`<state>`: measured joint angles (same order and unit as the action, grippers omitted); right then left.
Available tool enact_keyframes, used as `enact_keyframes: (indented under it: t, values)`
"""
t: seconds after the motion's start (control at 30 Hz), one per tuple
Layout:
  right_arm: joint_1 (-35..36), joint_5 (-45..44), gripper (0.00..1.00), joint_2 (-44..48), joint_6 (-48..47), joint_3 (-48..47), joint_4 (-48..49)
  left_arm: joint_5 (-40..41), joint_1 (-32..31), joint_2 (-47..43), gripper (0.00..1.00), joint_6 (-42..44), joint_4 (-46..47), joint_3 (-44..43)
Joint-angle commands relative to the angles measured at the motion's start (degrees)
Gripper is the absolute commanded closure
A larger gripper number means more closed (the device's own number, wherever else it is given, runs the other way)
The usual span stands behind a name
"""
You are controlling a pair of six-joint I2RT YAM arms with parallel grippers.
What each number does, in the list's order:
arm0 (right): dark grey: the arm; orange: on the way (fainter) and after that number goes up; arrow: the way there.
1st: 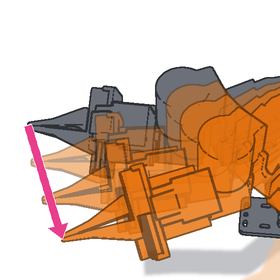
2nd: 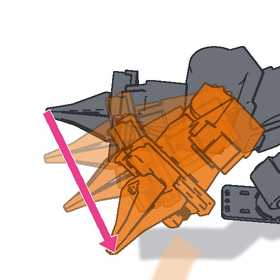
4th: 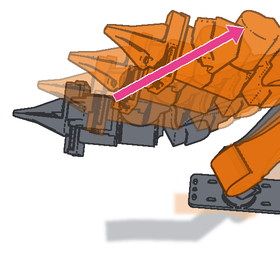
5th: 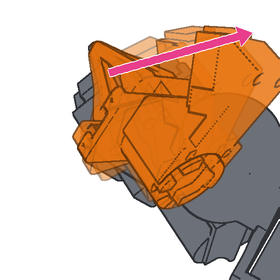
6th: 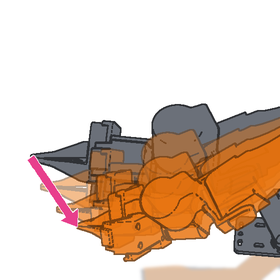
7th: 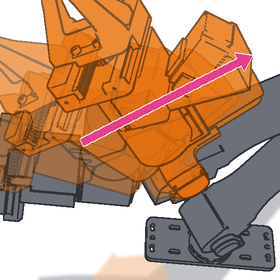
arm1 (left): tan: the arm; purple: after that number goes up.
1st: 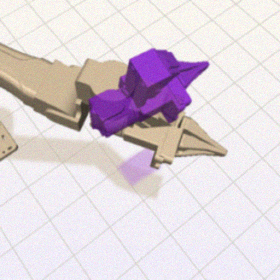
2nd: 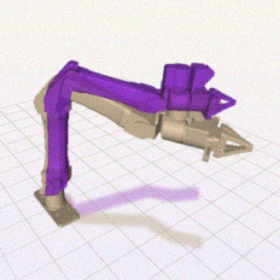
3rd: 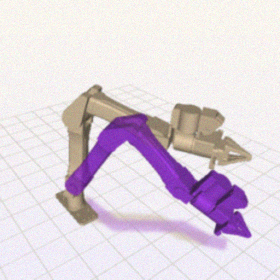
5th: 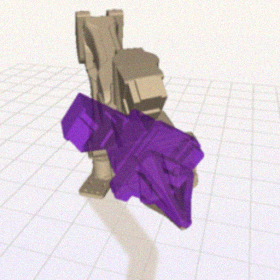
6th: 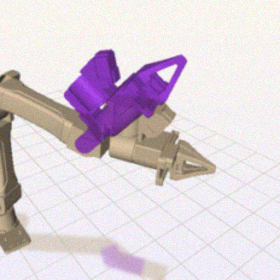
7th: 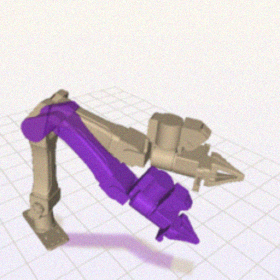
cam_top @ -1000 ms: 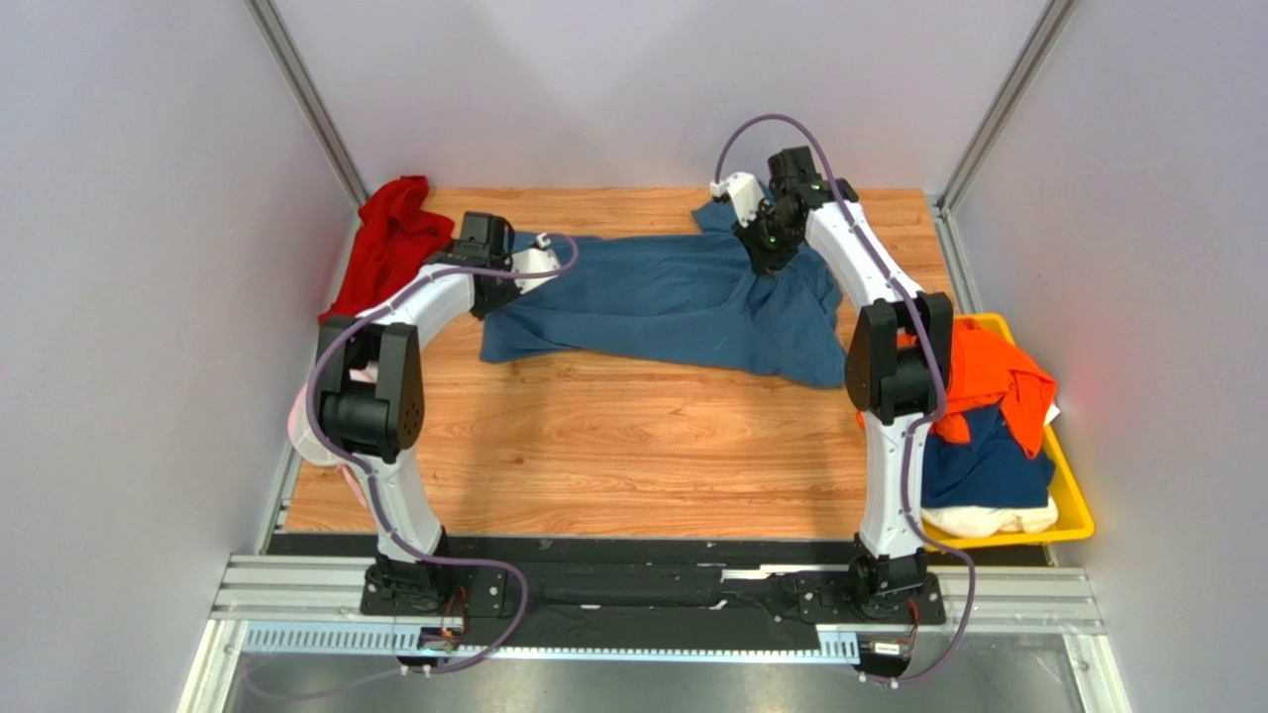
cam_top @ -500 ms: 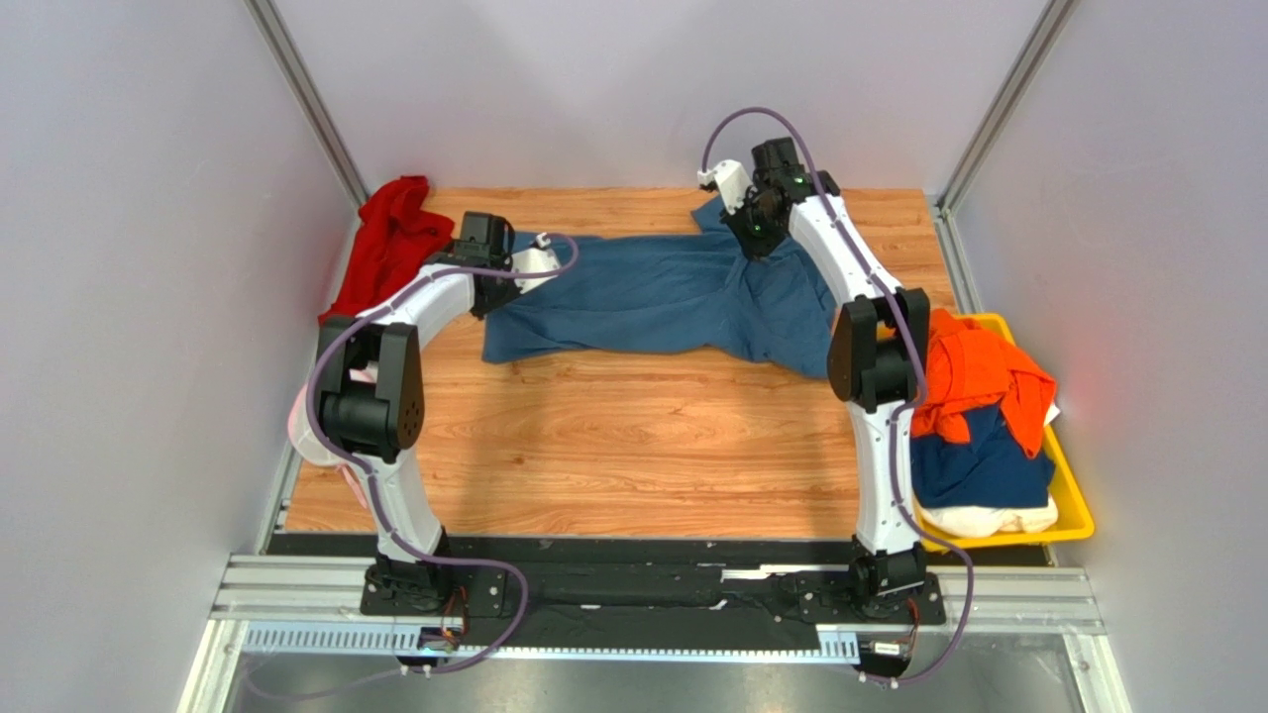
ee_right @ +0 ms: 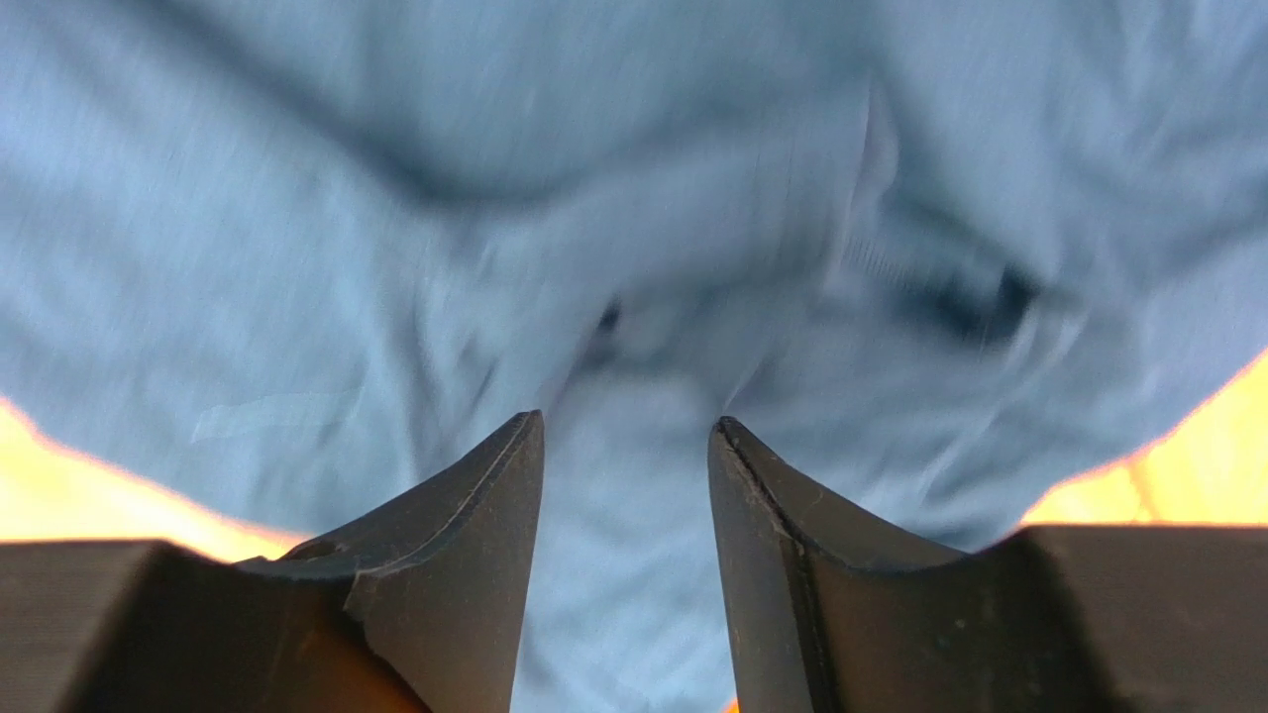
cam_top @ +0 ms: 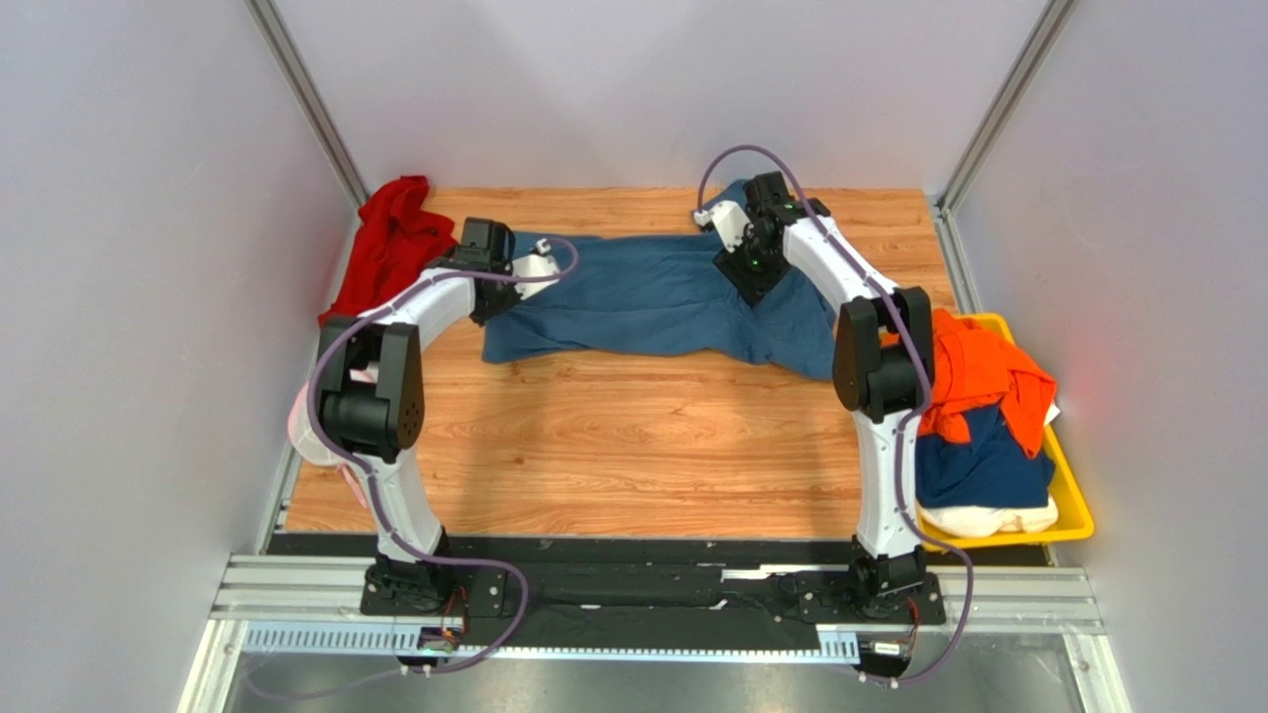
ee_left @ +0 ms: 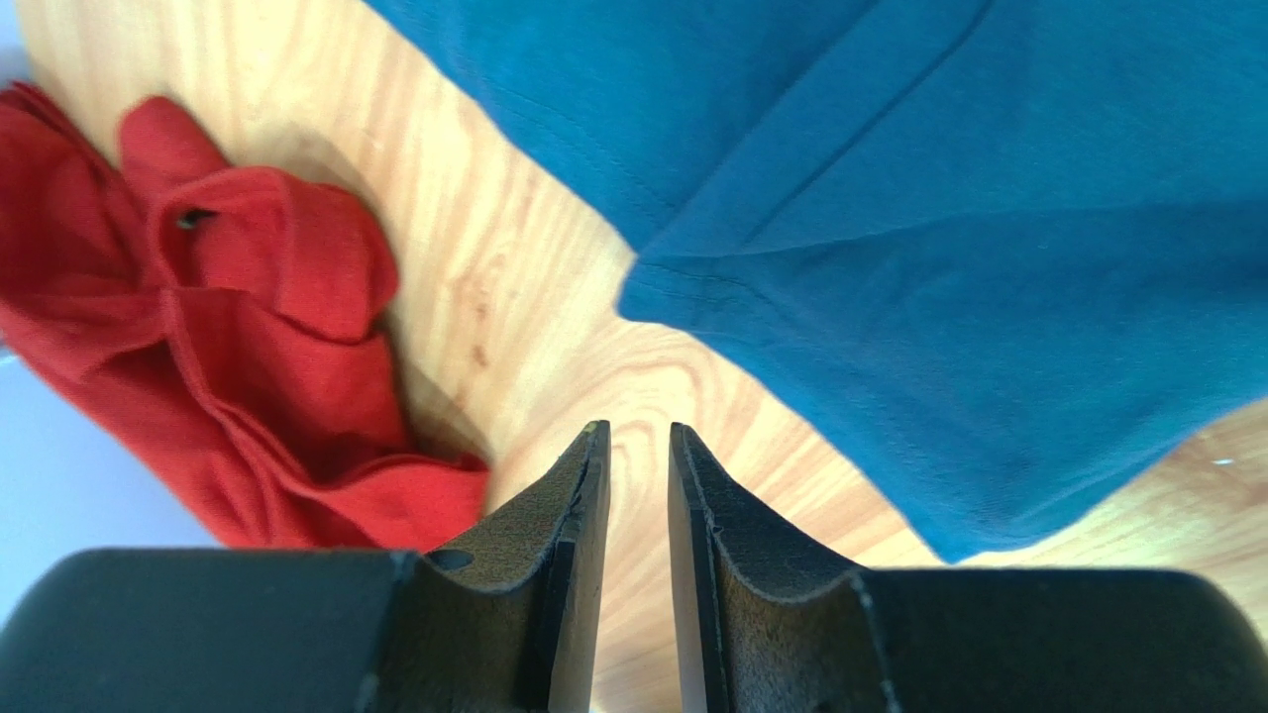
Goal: Fold and stack the t-shirts
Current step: Fold the flattened tshirt in 1/3 of the way
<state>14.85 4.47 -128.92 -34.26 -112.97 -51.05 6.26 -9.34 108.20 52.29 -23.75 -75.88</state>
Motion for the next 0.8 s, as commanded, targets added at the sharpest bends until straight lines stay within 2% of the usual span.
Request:
enact_keyframes:
  t: [0.0,0.13,0.33,0.47,0.77]
  values:
    - [-0.09,-0.69,0.50,10.96,0.51,5.98,3.41,-3.09,-0.06,-4.05,0.70,-3.33,-0.24,1.17]
    - [0.00,-1.13,0.50,17.02,0.60,13.18,4.29,-5.82,-0.06,-6.25,0.70,-4.48,-1.21,3.45]
    - [-0.17,-4.11,0.50,21.34,-0.45,22.60,7.44,-9.60,-0.15,-7.30,0.70,-6.15,-3.67,3.89]
    - [-0.44,-6.75,0.50,21.61,-0.98,28.23,9.47,-12.85,-0.59,-6.87,0.69,-7.38,-5.52,2.93]
    - [-2.02,-7.55,0.50,17.31,-1.42,29.82,12.37,-11.89,-1.55,-1.16,0.69,-7.38,-6.14,0.30]
